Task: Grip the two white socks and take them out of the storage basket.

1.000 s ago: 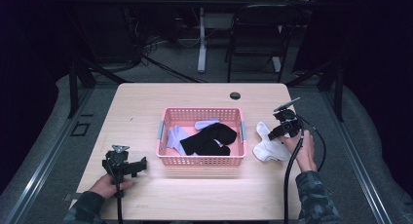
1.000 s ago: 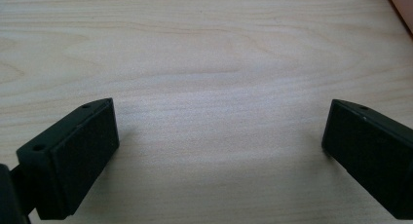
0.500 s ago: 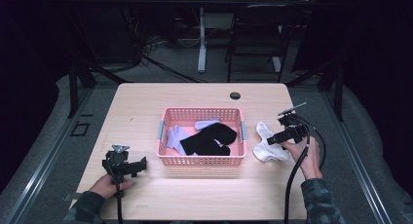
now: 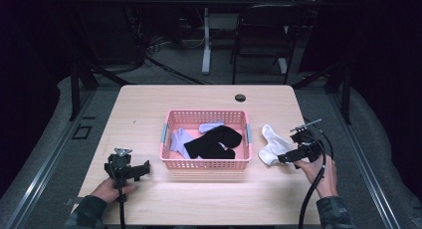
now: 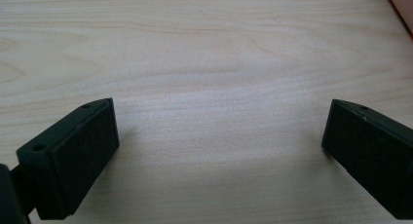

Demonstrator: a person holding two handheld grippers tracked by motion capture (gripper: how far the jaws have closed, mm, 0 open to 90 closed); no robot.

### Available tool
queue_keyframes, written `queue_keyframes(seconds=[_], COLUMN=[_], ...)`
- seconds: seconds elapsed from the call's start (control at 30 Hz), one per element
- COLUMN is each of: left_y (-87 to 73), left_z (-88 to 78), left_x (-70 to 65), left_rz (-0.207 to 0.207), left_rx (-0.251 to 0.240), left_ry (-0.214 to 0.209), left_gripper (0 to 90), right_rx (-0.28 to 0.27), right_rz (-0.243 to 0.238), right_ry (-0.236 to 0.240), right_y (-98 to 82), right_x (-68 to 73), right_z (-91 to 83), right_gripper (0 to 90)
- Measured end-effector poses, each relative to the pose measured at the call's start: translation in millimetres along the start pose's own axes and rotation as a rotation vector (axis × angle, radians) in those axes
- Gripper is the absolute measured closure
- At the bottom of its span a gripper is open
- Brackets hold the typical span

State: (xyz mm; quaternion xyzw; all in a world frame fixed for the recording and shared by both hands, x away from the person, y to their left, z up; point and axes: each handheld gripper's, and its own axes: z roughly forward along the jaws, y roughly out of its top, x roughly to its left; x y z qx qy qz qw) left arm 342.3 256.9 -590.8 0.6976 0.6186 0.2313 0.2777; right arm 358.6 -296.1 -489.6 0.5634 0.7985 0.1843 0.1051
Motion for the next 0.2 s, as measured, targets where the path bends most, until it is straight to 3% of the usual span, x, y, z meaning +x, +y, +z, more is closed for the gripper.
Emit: queue_keyframes(seconds=[0.2], left_y=[0.0], left_z=[0.0], left_x=[0.0], left_rz=[0.0], left_rx=[0.0], left_ry=[0.0], left_gripper=[0.0], right_rx=[0.031], right_rz=[-0.007], right_ry=[0.003], right_y=[-11.4], right_x=[2.6], right_z=[3.5], right_gripper=[0.0])
